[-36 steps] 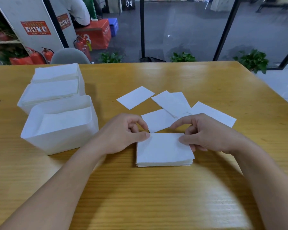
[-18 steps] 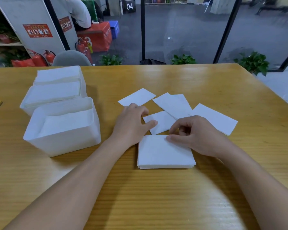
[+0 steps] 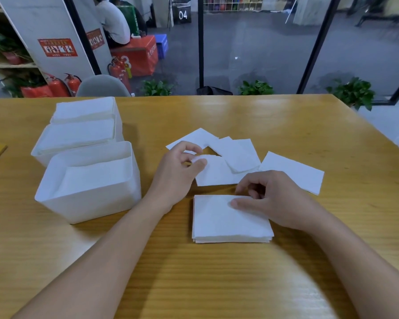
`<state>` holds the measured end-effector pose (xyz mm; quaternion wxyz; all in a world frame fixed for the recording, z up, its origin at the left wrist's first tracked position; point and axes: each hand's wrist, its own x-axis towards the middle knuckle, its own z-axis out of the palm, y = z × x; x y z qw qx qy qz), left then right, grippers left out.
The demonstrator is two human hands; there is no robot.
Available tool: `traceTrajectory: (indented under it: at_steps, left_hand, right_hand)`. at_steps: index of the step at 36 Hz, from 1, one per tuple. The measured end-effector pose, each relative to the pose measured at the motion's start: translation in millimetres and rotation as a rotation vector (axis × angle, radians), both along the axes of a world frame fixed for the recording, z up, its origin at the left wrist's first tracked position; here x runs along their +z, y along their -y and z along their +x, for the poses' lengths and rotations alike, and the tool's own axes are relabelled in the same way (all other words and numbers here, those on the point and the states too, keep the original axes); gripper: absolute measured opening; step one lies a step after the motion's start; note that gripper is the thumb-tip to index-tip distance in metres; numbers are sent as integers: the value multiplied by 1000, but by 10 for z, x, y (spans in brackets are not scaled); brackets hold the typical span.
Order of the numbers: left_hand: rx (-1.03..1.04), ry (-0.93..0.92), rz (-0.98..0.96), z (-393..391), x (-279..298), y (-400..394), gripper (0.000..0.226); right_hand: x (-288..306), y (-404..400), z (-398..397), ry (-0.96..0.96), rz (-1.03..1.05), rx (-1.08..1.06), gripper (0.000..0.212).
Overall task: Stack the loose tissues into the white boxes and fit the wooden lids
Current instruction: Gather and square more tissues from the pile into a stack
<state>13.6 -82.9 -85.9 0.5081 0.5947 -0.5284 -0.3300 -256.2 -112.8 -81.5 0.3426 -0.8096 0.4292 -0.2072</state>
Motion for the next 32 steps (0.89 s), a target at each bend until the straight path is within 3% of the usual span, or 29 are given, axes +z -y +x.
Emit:
traceTrajectory:
  at_steps: [6, 15, 23, 26, 29, 32]
  left_hand:
    - [-55, -397, 56, -20, 95, -86, 20]
    - [-120, -559, -17, 6, 212, -220, 16]
    - [-209, -499, -84, -64, 263, -279, 18]
    - [-229, -462, -103, -70, 262, -281, 19]
    - [-210, -413, -97, -84, 260, -283, 18]
    - [-168, -259, -112, -79, 260, -305, 19]
  right_hand:
    - [-24, -4, 15, 37, -72, -11, 25]
    - [-1, 1, 62, 191, -111, -79, 33]
    - [6, -11, 62, 222, -125, -69, 62]
    - [16, 10, 79, 323, -56, -38, 64]
    - [21, 46, 79, 476, 98, -36, 51]
    - [24, 61, 50, 534, 97, -49, 28]
